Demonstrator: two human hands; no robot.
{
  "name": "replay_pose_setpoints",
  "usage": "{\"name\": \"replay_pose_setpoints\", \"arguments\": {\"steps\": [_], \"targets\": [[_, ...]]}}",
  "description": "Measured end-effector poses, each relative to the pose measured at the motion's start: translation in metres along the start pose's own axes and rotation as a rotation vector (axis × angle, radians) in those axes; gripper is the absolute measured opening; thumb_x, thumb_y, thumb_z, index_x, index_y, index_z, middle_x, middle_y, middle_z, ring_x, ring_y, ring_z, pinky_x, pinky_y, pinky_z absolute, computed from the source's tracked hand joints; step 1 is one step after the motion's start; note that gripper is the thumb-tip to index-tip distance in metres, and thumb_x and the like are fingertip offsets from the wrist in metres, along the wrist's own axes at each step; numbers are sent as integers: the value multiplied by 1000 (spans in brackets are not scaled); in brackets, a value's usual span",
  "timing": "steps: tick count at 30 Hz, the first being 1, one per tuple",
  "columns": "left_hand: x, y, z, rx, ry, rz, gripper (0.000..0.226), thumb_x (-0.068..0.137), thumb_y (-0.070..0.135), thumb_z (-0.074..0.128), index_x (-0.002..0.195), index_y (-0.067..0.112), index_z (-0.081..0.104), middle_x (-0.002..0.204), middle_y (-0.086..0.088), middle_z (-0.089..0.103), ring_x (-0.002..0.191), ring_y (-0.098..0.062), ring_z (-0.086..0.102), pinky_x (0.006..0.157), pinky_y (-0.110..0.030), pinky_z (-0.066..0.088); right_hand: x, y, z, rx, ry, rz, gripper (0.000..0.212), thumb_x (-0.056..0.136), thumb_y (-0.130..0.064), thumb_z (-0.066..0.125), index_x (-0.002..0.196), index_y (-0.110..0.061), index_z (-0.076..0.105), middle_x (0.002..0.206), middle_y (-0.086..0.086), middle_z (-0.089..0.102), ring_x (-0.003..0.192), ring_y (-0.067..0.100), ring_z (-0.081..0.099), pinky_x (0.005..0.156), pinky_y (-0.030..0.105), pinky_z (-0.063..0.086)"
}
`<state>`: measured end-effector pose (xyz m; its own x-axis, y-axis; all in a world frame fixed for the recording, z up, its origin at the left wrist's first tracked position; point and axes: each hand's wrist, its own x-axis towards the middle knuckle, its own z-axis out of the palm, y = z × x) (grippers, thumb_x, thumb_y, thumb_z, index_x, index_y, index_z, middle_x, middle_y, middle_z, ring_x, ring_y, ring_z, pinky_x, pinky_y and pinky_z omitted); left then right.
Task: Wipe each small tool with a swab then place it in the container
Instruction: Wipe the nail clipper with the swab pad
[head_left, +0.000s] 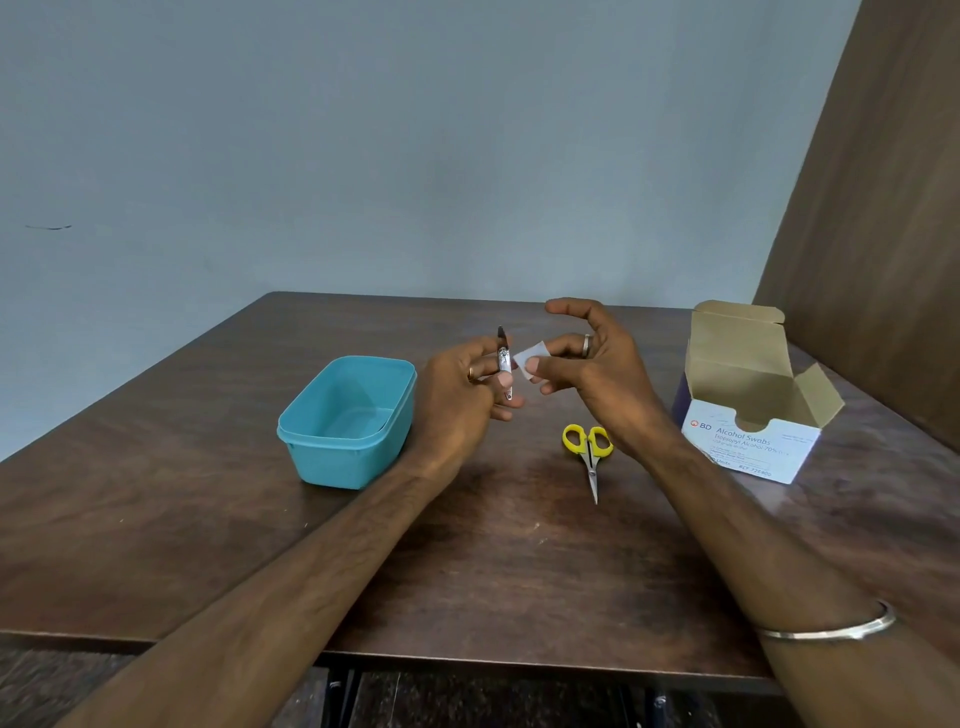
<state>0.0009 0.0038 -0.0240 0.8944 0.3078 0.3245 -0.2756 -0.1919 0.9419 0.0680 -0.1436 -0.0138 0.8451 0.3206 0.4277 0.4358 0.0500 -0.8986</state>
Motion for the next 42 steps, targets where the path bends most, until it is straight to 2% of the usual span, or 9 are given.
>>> {"name": "replay_pose_setpoints", "arguments": {"steps": [6, 12, 21, 26, 34, 39, 42], "targets": [[0, 0, -1, 14, -19, 14, 42, 94, -1, 57, 130, 18, 59, 107, 2, 69, 71, -15, 74, 60, -29, 61, 1, 0, 2, 2, -22, 14, 61, 79, 10, 74, 132, -11, 50, 86, 19, 75, 74, 21, 71, 67, 39, 59], [-1, 0, -1, 43, -25, 38, 41, 93, 2, 59, 129, 22, 60, 113, 0, 71, 72, -15, 74, 62, -34, 61, 0, -2, 1, 8, -24, 9, 61, 79, 10, 74, 132, -11, 51, 87, 21, 75, 74, 23, 70, 68, 39, 59], [-1, 3, -1, 115, -28, 54, 45, 92, 4, 61, 133, 22, 55, 107, 1, 73, 70, -15, 73, 60, -36, 61, 0, 2, 1, -32, -75, 18, 62, 78, 9, 76, 131, -16, 56, 86, 18, 74, 75, 25, 69, 69, 41, 60], [-3, 3, 0, 137, -57, 43, 39, 93, 2, 60, 128, 18, 60, 102, 3, 72, 70, -17, 73, 61, -38, 60, -1, -1, 0, -16, -36, 3, 62, 78, 9, 76, 131, -13, 54, 83, 17, 75, 72, 24, 69, 69, 41, 59], [-1, -2, -1, 155, -46, 49, 39, 92, 5, 62, 129, 18, 61, 114, -1, 72, 71, -17, 73, 64, -43, 61, -1, -1, 1, -51, -87, 28, 63, 77, 9, 76, 131, -15, 55, 87, 23, 74, 75, 30, 71, 70, 41, 59], [-1, -1, 0, 175, -75, 41, 38, 93, 4, 61, 128, 19, 61, 115, 0, 71, 69, -17, 73, 63, -42, 61, -1, -2, -1, -28, -22, 16, 63, 78, 8, 76, 131, -15, 54, 86, 20, 74, 74, 28, 71, 69, 40, 60], [-2, 0, 0, 168, -73, 42, 38, 93, 4, 61, 128, 17, 61, 116, -1, 71, 69, -17, 73, 63, -43, 61, -1, -2, -1, -25, -36, 35, 64, 78, 9, 76, 132, -15, 54, 84, 17, 75, 73, 26, 72, 70, 41, 60]]}}
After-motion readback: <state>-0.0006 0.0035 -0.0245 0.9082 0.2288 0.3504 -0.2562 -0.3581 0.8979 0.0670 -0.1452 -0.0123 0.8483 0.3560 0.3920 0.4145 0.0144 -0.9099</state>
